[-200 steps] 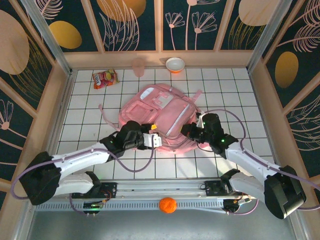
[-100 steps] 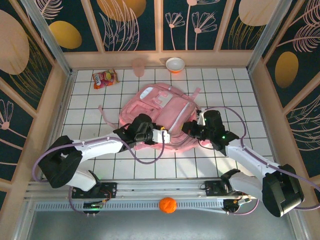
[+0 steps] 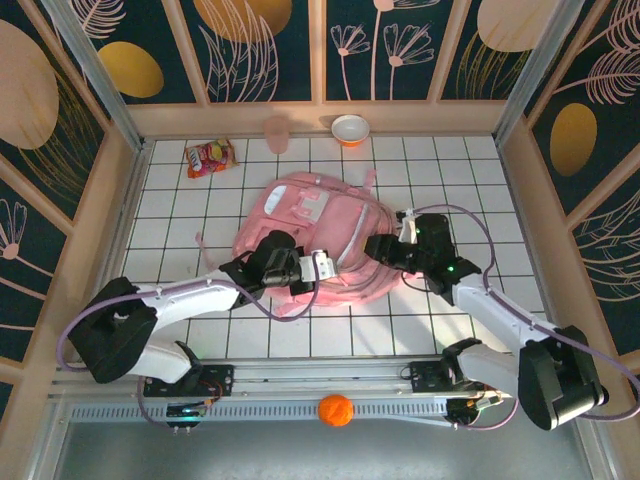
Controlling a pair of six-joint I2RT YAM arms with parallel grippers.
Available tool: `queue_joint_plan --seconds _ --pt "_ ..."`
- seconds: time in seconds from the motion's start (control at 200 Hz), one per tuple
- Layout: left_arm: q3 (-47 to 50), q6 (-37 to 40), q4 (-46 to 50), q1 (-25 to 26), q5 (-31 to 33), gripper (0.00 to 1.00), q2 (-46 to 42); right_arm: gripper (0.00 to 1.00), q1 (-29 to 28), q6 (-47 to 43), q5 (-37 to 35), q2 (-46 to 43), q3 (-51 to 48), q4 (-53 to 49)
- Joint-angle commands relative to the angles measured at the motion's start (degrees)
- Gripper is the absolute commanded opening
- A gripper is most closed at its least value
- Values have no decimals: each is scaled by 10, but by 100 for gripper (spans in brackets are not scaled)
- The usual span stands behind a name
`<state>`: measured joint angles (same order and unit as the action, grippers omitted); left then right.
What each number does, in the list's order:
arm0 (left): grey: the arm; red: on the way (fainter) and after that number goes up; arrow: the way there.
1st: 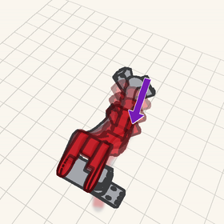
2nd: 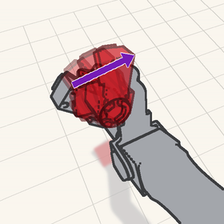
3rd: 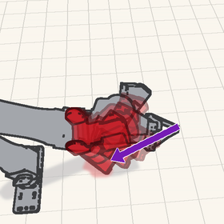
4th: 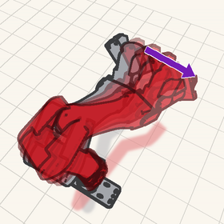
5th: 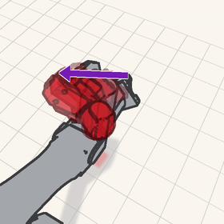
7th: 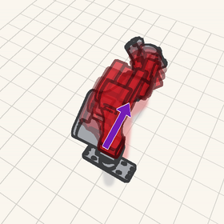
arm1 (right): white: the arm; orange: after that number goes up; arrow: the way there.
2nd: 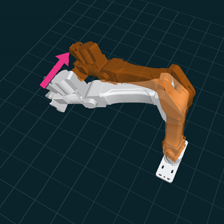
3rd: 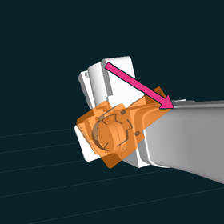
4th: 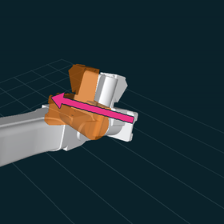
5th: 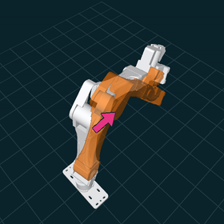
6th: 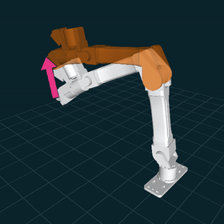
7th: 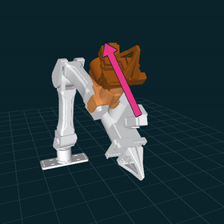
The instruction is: Pack books, pencil case, and school supplies into a backpack
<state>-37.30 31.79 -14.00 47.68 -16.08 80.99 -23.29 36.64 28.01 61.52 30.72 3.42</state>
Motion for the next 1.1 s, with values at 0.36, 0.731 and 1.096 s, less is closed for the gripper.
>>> queue_joint_plan --seconds 0.36,0.731,1.096 --pt "-11 -151 -3 -6 -85 0 19 32 -220 -36 -369 -186 30 -224" --pt "-33 -172 20 -12 -109 0 43 36 -439 6 -524 -53 17 -156" --pt "-44 -169 27 -13 -111 0 35 40 -417 3 -539 41 36 -119"
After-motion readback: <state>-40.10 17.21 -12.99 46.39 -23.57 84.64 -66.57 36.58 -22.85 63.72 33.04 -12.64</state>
